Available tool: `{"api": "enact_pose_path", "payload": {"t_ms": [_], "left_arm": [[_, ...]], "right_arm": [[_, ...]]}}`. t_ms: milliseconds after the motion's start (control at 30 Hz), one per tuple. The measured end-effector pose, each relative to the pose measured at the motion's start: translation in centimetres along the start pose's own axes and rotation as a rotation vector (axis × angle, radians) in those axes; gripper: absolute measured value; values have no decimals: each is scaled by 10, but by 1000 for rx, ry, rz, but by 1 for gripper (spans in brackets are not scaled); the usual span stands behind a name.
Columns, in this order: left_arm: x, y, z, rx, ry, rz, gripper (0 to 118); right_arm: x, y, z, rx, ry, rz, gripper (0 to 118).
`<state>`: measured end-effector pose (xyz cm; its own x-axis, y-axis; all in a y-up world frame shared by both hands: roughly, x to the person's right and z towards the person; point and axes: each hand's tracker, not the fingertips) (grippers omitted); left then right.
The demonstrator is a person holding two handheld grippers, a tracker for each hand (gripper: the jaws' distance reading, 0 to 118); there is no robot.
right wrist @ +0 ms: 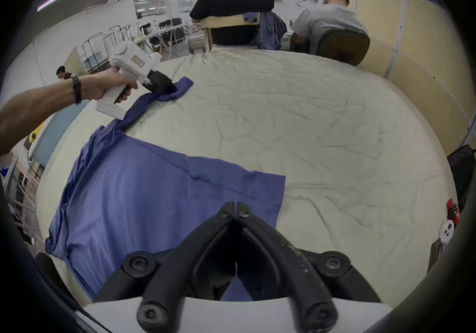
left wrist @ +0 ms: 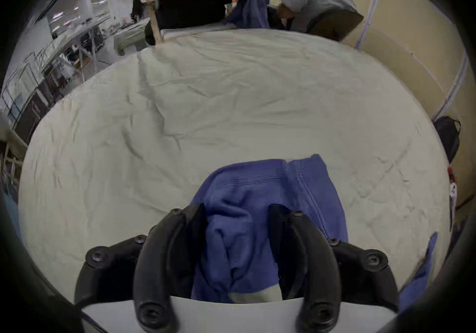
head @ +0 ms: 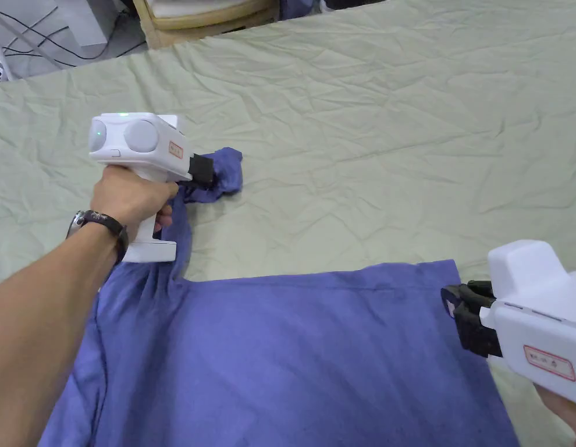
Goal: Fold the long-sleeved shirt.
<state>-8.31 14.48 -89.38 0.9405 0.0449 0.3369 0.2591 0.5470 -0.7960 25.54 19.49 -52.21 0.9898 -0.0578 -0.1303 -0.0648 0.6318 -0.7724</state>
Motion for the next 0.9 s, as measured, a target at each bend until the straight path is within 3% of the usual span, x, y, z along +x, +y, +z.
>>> {"api": "enact_pose_path", "payload": {"t_ms": [33, 67, 100, 133, 233, 300, 467, 700, 900], "left_arm": [[1, -2, 2, 2, 5, -9, 50], [2, -2, 5, 6, 7, -12, 41], [2, -2, 9, 15, 19, -7, 15], [2, -3, 15, 37, 39, 11, 5], [-3, -6, 44, 91, -49, 119, 5], [-1, -13, 72, 142, -11, 64, 5], [2, -54, 156, 249, -30, 91, 5], [18, -163, 265, 383, -45, 154, 5], [30, -273, 296, 391, -73, 321, 5]], "right_arm": [[1, -1, 1, 2, -1, -2, 1], [1, -2, 2, 3, 0, -8, 1], [1, -2, 4, 3, -1, -19, 1], [1, -3, 7, 5, 4, -30, 1], [-1, -4, 20, 24, 15, -52, 1], [-5, -3, 29, 35, 11, -54, 1], [-22, -2, 66, 79, 36, -49, 1], [-49, -11, 127, 132, 57, -27, 1], [-75, -26, 159, 156, 76, -12, 1]]}}
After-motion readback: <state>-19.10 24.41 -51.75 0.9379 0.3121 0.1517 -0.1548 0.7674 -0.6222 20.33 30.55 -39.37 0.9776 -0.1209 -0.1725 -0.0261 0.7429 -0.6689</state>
